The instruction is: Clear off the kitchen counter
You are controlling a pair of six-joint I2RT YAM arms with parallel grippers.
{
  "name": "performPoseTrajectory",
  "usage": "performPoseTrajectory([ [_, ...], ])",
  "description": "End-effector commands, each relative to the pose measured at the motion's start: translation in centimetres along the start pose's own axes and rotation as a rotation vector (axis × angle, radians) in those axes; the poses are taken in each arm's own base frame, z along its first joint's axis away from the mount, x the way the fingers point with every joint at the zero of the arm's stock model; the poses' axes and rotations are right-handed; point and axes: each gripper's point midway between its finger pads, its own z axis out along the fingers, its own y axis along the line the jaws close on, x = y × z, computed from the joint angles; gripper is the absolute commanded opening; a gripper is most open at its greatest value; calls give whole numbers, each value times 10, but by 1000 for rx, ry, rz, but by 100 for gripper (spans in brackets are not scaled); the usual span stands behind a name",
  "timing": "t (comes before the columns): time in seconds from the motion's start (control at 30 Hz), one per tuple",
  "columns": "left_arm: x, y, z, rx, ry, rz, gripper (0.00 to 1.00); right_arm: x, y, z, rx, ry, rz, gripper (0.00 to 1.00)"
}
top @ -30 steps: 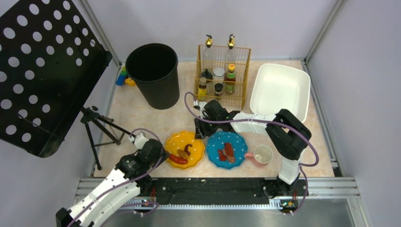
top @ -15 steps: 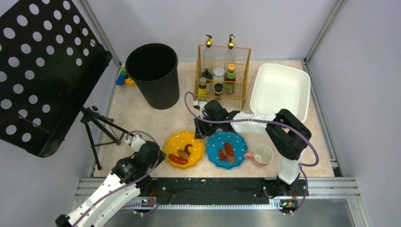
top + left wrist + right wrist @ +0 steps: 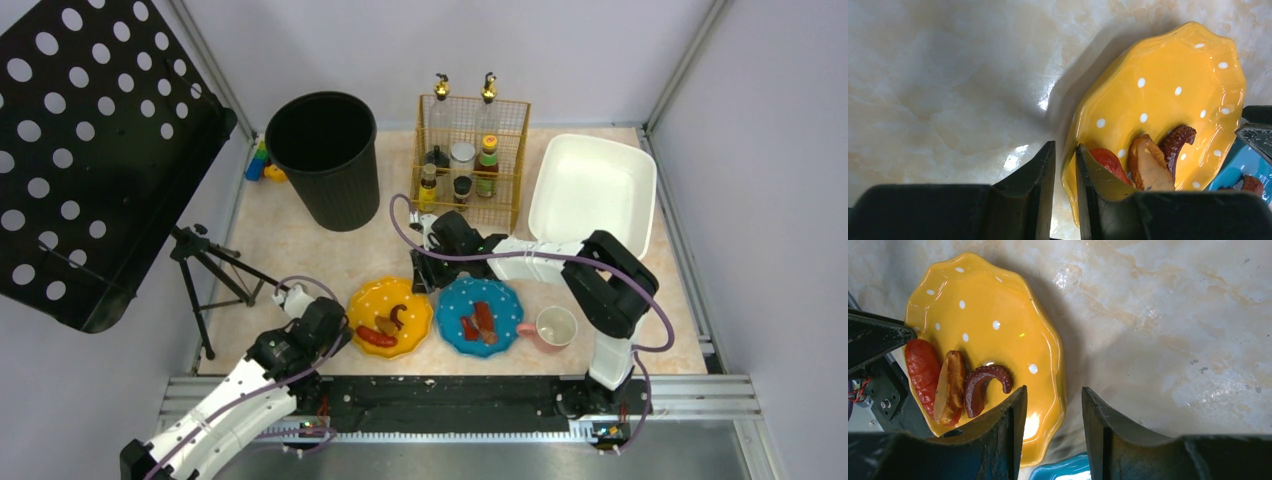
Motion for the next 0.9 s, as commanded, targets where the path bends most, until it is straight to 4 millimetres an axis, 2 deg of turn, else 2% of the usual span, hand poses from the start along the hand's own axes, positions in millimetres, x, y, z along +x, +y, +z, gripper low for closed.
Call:
performPoseTrajectory([
  [0.0,1,-5,4,17,1,8,26,-11,9,5,-31,-38,-15,44],
  [0.13,-1,-4,5,16,-8,12,22,-9,11,6,-44,-25,-16,44],
  [0.3,-3,-4,6,12,-20,21,11,-6,8,7,-33,-7,-13,44],
  [0.57,-4,-9,10,12,-27,29,7,4,1,13,-18,23,-5,45],
  [0.87,-5,-24,16,6,-12,67,4,3,-6,11,0,16,10,45],
])
